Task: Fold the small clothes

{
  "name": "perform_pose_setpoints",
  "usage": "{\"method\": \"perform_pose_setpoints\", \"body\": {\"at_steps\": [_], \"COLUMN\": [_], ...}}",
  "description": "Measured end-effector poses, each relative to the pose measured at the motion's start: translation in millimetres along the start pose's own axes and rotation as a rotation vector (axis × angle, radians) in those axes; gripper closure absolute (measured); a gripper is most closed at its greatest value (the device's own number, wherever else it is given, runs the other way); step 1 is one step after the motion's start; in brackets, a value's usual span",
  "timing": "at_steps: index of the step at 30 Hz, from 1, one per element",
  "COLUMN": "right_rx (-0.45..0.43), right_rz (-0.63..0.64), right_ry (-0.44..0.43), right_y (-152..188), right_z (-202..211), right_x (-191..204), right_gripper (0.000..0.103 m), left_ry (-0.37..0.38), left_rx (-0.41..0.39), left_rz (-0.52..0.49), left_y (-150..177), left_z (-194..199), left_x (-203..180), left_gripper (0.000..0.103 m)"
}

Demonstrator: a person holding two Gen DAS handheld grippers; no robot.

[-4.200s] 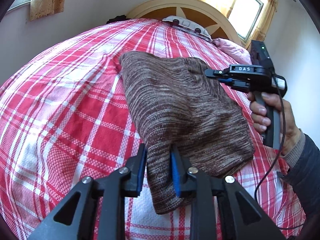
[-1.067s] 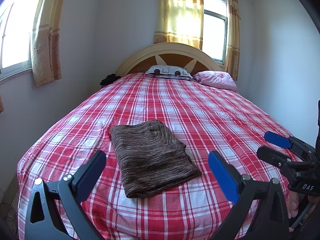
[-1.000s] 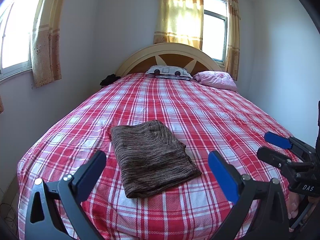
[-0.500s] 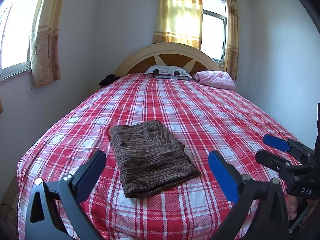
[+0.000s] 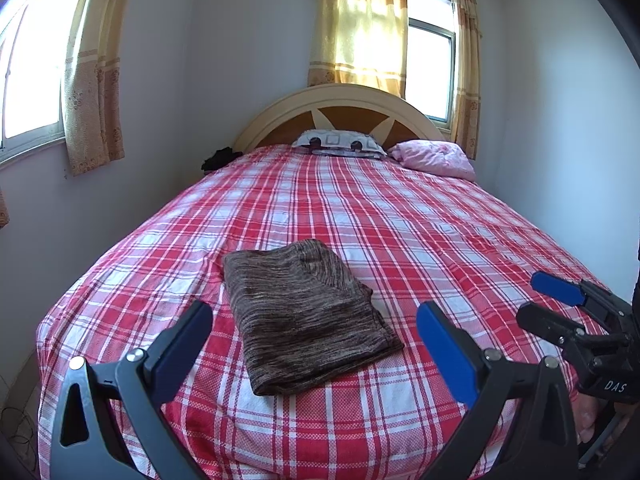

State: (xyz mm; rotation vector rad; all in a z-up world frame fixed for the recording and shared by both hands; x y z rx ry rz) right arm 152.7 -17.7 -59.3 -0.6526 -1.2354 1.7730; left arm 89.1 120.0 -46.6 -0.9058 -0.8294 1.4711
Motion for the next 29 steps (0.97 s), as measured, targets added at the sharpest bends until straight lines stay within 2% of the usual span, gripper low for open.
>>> {"method": "perform_pose_setpoints", "body": {"at_steps": [16,29], "right_rx": [-0.002,0.011], "right_rz": [0.003,0.001], "right_ry": [-0.002,-0.004], "right_y": [2,7], "right_z": [-1,-3], "right_x": [3,4], "right_gripper": [0.034,0.034], "left_ry": [-0.004,0.012], "left_rx": [-0.009,-0.018], "left_rz": [0.037,-0.003], "left_y": [-7,-3], "left_z": [1,-1], "left_x": [9,3], "left_gripper": [0.000,0.000]}}
Point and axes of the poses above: each gripper's, at about its wrist camera, not at the fingertips, and z roughly against the way its jaws point, x to its left, y to its underside, the point moved 7 cm from there along -z, roughly the way its jaws point
